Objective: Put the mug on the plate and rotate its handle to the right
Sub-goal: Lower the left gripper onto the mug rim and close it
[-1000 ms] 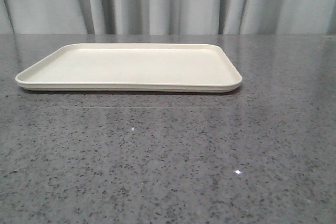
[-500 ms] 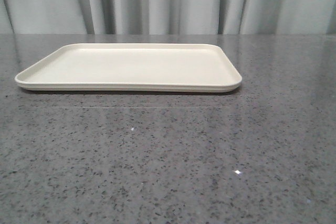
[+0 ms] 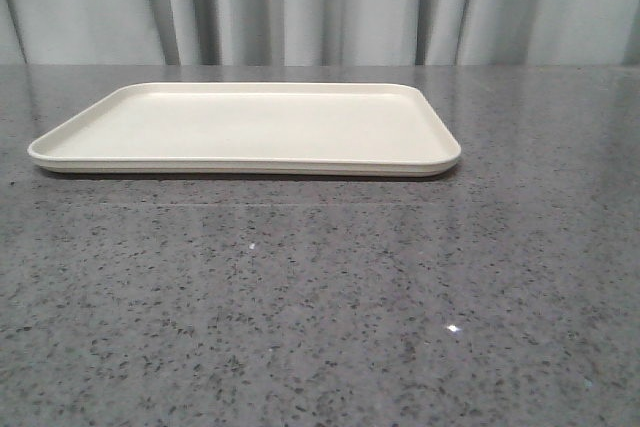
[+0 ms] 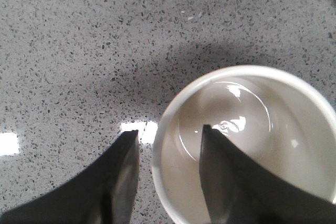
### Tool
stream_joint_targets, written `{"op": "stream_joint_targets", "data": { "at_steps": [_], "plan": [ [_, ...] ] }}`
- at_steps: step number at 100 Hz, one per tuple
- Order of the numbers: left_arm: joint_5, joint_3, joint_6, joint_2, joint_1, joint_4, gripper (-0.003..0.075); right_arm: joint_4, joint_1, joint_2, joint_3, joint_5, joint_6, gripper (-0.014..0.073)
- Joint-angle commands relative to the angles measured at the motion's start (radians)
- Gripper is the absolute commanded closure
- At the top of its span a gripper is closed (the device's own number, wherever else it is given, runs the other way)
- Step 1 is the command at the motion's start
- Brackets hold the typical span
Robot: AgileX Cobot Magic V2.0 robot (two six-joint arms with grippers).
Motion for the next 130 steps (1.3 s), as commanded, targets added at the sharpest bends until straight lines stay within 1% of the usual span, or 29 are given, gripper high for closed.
{"op": "stream_joint_targets", "data": {
  "at_steps": [1, 79, 119, 125, 130],
  "plan": [
    [-0.013, -0.023, -0.001, -0.015, 0.000, -0.006, 0.0438, 0.009, 0.002, -0.005, -0.035, -0.060, -0.008, 0.0135],
    [-0.019, -0.020, -0.001, 0.069, 0.000, -0.012, 0.0438, 0.009, 0.002, -0.005, -0.035, -0.061, -0.008, 0.0135],
    [-0.023, 0.007, -0.001, 0.075, 0.000, -0.014, 0.0438, 0.009, 0.002, -0.005, -0.035, -0.061, -0.008, 0.0135],
    [-0.032, 0.007, -0.001, 0.075, 0.000, -0.014, 0.0448, 0.009, 0.002, -0.005, -0.035, -0.061, -0.008, 0.0135],
    [-0.034, 0.007, -0.001, 0.075, 0.000, -0.012, 0.0473, 0.009, 0.002, -0.005, -0.035, -0.061, -0.008, 0.0135]
  ]
}}
